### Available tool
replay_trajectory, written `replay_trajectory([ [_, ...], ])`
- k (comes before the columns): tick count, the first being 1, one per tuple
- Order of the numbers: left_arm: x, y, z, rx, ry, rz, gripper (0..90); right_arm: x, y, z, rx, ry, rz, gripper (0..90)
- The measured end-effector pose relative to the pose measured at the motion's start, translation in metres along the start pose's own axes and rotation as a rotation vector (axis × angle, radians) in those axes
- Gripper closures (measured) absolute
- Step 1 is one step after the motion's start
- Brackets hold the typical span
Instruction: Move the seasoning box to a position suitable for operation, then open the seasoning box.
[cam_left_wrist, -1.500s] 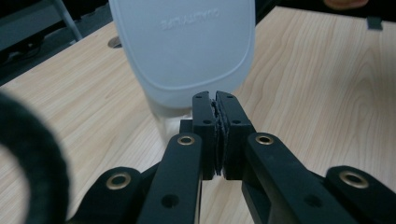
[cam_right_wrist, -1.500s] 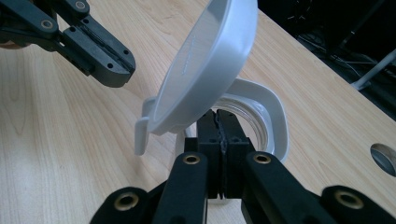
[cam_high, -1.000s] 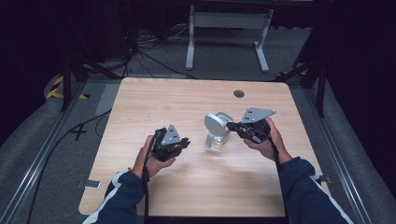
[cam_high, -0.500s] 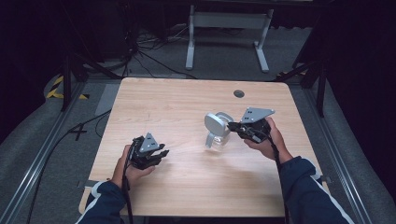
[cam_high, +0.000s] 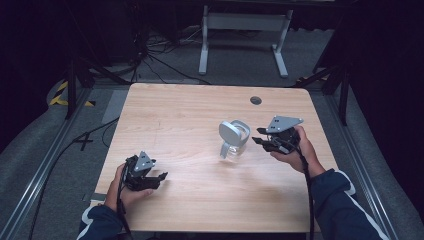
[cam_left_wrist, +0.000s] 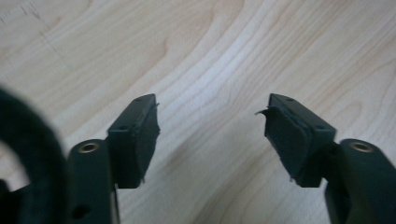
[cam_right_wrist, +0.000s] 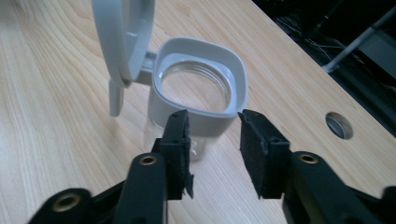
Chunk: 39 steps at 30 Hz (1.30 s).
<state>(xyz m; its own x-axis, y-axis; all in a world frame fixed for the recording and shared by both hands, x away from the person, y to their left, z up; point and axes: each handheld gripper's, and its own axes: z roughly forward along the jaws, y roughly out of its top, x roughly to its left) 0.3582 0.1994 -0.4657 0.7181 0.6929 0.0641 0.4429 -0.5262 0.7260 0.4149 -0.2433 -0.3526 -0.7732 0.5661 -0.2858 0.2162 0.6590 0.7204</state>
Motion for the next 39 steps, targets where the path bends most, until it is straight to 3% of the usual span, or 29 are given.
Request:
replay_trajectory([
  [4, 0.002, -0.009, -0.001, 0.011, -0.017, -0.038, 30.7, -0.004, -0.006, -0.006, 0.024, -0.013, -0.003, 55.8],
  [9, 0.005, -0.012, 0.001, 0.035, -0.031, -0.033, 27.6, -0.008, -0.018, -0.014, 0.036, -0.026, 0.014, 53.1],
  [13, 0.008, -0.016, 0.003, 0.011, -0.051, -0.073, 25.2, -0.009, -0.03, -0.018, 0.071, -0.035, 0.025, 49.5],
  [15, 0.007, -0.018, 0.004, 0.001, -0.05, -0.069, 23.1, -0.009, -0.037, -0.022, 0.085, -0.04, 0.031, 48.0],
  [16, 0.007, -0.016, 0.004, 0.019, -0.046, -0.054, 21.2, -0.009, -0.04, -0.023, 0.089, -0.04, 0.031, 47.3],
  [18, 0.005, -0.016, 0.006, 0.01, -0.042, -0.065, 17.4, -0.01, -0.044, -0.025, 0.097, -0.036, 0.03, 46.5],
  [20, 0.006, -0.015, 0.006, 0.01, -0.044, -0.056, 17.2, -0.009, -0.056, -0.029, 0.133, -0.042, 0.02, 44.0],
  [26, 0.005, -0.015, 0.006, 0.013, -0.047, -0.063, 17.0, -0.009, -0.079, -0.035, 0.176, -0.053, 0.023, 41.1],
  [39, 0.006, -0.016, 0.006, 0.009, -0.044, -0.041, 17.1, 0.0, -0.122, -0.047, 0.236, -0.062, 0.052, 35.5],
])
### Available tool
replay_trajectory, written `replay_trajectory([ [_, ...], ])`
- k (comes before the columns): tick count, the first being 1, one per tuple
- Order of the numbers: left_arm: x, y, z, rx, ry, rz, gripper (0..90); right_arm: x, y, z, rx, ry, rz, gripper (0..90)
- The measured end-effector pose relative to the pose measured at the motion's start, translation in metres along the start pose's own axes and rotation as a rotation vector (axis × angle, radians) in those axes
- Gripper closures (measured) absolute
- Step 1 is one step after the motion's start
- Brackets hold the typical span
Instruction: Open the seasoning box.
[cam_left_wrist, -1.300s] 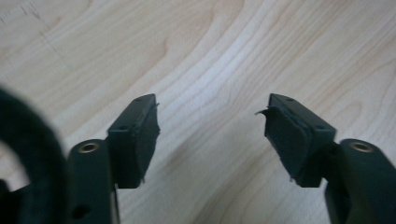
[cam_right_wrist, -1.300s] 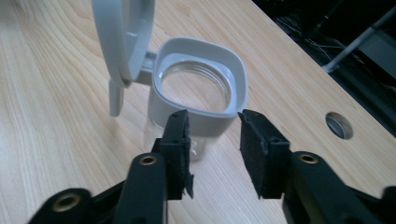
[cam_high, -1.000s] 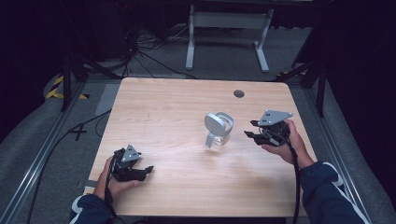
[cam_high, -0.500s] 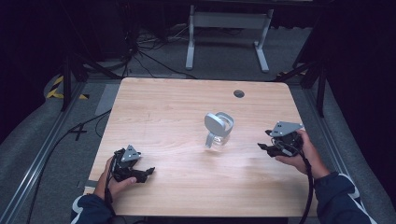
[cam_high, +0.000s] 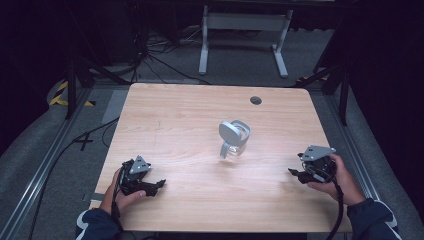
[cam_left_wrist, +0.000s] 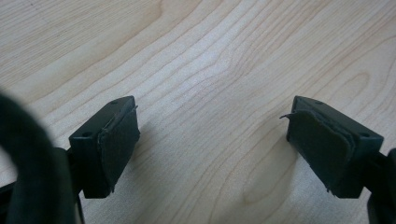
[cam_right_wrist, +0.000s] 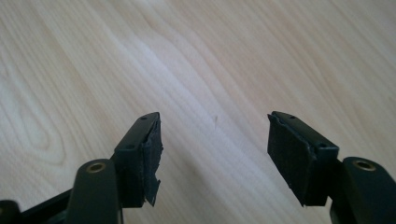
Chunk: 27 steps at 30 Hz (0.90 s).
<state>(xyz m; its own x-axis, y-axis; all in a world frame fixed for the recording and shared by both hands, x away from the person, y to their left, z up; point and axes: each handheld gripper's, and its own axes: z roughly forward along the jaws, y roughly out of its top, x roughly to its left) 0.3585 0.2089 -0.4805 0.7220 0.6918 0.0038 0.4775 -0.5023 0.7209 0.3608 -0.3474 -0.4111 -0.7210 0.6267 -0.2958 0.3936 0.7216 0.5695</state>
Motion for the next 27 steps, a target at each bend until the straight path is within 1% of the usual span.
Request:
replay_trajectory([
  [1, 0.0, 0.0, 0.0, -0.001, 0.0, 0.0, 17.1, 0.001, -0.004, 0.0, -0.001, 0.003, 0.005, 35.5],
  [4, 0.0, 0.0, 0.0, -0.001, -0.001, 0.0, 17.1, 0.002, -0.018, 0.0, -0.002, -0.007, 0.022, 35.4],
  [6, -0.001, 0.0, 0.0, -0.001, -0.004, -0.002, 17.1, 0.003, -0.028, -0.001, -0.008, 0.003, 0.043, 35.4],
  [7, -0.001, 0.0, 0.0, 0.0, -0.004, -0.002, 17.1, 0.004, -0.032, -0.001, -0.009, 0.002, 0.05, 35.3],
  [8, -0.001, 0.0, 0.0, 0.0, -0.004, -0.002, 17.1, 0.004, -0.032, -0.001, -0.009, 0.002, 0.05, 35.3],
  [10, -0.001, 0.0, 0.0, 0.0, -0.003, -0.002, 17.1, 0.004, -0.043, -0.002, -0.018, 0.002, 0.07, 35.1],
  [12, -0.001, 0.0, -0.001, 0.009, -0.002, -0.001, 17.1, 0.005, -0.052, -0.003, -0.031, 0.007, 0.1, 33.8],
  [13, -0.002, 0.0, 0.0, -0.003, -0.005, -0.014, 17.1, 0.005, -0.058, -0.004, -0.037, -0.008, 0.116, 32.0],
  [14, -0.002, 0.0, 0.0, -0.001, -0.005, -0.013, 17.1, 0.006, -0.061, -0.004, -0.039, -0.016, 0.13, 31.2],
  [16, -0.002, -0.001, 0.0, 0.0, -0.007, -0.015, 17.1, 0.006, -0.07, -0.006, -0.058, -0.01, 0.165, 30.5],
  [19, -0.002, 0.0, 0.0, -0.001, -0.006, -0.013, 17.1, 0.007, -0.083, -0.009, -0.07, -0.007, 0.201, 29.7],
  [22, -0.002, -0.001, 0.0, -0.001, -0.005, -0.013, 17.1, 0.004, -0.097, -0.01, -0.118, 0.019, 0.263, 29.3],
  [23, -0.002, -0.001, 0.0, -0.001, -0.005, -0.014, 17.1, 0.004, -0.1, -0.011, -0.13, 0.023, 0.275, 28.7],
  [24, -0.002, -0.001, 0.0, -0.001, -0.005, -0.014, 17.1, 0.002, -0.107, -0.01, -0.162, 0.036, 0.303, 26.8],
  [25, -0.002, -0.001, 0.0, -0.001, -0.005, -0.014, 17.1, 0.002, -0.107, -0.01, -0.162, 0.036, 0.303, 26.8],
  [26, -0.002, 0.0, 0.0, -0.001, -0.006, -0.014, 17.1, 0.0, -0.111, -0.01, -0.173, 0.061, 0.331, 26.2],
  [27, -0.002, -0.001, 0.0, -0.001, -0.006, -0.014, 17.1, -0.001, -0.112, -0.011, -0.173, 0.062, 0.337, 26.1],
])
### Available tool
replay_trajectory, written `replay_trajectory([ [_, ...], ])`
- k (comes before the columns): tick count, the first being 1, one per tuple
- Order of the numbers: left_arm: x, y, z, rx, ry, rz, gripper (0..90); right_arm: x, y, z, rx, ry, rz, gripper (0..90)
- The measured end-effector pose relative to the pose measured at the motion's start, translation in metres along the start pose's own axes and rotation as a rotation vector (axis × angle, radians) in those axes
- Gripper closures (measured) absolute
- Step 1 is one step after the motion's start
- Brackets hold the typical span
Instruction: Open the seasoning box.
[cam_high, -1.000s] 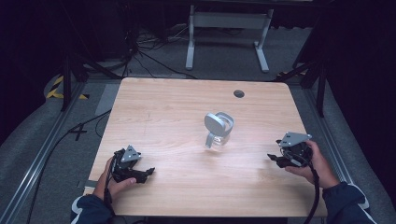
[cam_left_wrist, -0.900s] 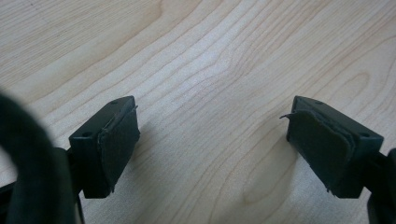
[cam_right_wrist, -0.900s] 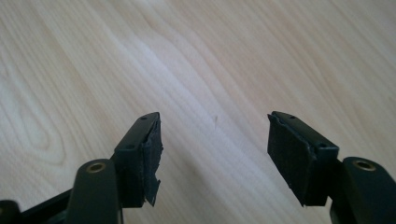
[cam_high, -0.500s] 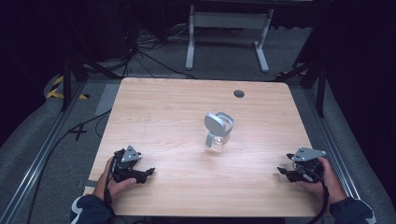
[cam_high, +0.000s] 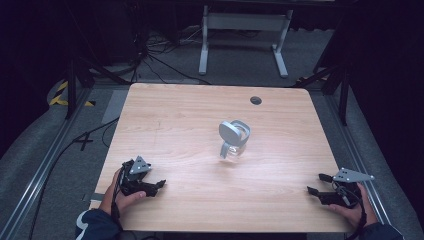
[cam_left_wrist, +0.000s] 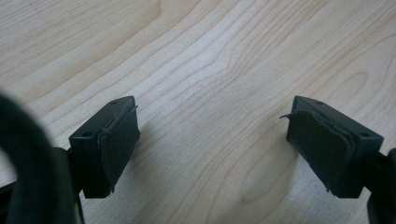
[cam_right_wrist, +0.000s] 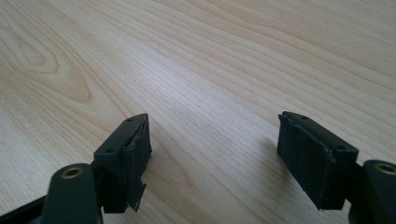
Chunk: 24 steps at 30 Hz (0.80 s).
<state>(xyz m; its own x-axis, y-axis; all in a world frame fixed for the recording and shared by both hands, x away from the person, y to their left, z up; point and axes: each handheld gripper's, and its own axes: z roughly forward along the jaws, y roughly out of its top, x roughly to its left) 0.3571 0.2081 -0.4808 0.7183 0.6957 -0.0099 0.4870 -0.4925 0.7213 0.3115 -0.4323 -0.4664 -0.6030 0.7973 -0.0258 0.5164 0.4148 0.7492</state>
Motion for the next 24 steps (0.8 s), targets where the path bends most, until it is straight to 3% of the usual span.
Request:
replay_trajectory([
  [24, 0.0005, 0.0003, 0.0004, 0.003, -0.005, 0.0, 16.4, 0.0006, 0.0002, 0.0004, 0.001, -0.004, -0.002, 25.2],
])
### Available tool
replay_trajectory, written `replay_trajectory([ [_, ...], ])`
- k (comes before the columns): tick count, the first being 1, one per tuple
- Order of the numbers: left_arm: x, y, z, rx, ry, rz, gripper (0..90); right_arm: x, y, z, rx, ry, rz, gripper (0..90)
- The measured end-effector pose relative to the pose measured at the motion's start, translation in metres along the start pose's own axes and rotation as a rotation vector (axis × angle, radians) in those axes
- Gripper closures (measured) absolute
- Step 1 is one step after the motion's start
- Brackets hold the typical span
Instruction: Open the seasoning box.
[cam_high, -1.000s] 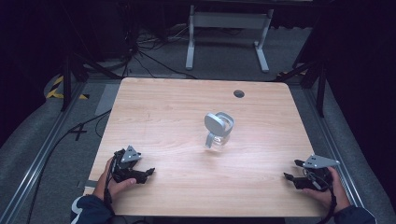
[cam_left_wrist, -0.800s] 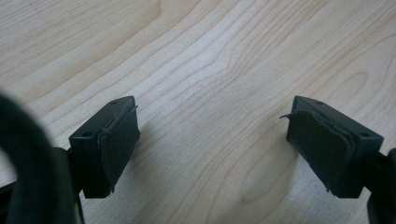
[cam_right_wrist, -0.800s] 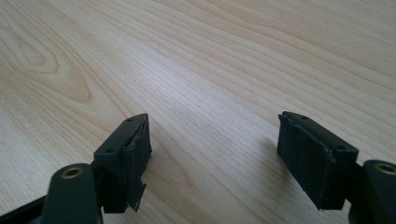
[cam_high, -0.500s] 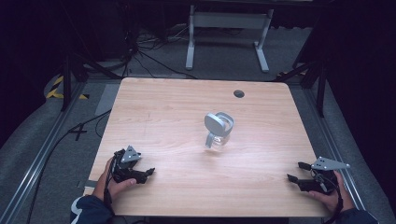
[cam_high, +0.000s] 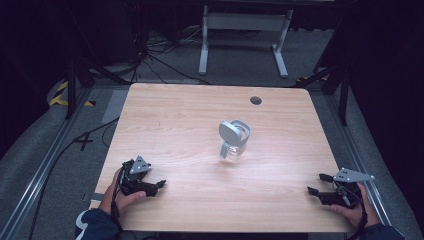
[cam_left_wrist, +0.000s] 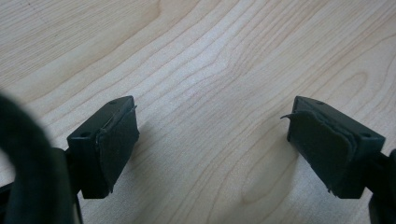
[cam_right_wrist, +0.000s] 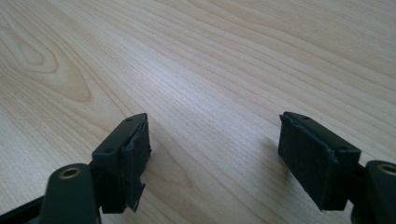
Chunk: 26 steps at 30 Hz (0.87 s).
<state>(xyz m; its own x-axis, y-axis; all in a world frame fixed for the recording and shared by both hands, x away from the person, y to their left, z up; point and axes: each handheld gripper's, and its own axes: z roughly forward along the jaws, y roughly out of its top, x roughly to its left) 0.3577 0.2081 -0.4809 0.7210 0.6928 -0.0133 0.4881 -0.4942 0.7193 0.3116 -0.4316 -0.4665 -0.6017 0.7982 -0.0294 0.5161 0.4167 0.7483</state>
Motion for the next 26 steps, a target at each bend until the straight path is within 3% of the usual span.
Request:
replay_trajectory([
  [26, 0.0001, 0.0017, 0.0007, 0.017, -0.002, -0.003, 13.8, -0.0003, 0.0003, 0.0003, 0.002, 0.002, -0.003, 24.5],
])
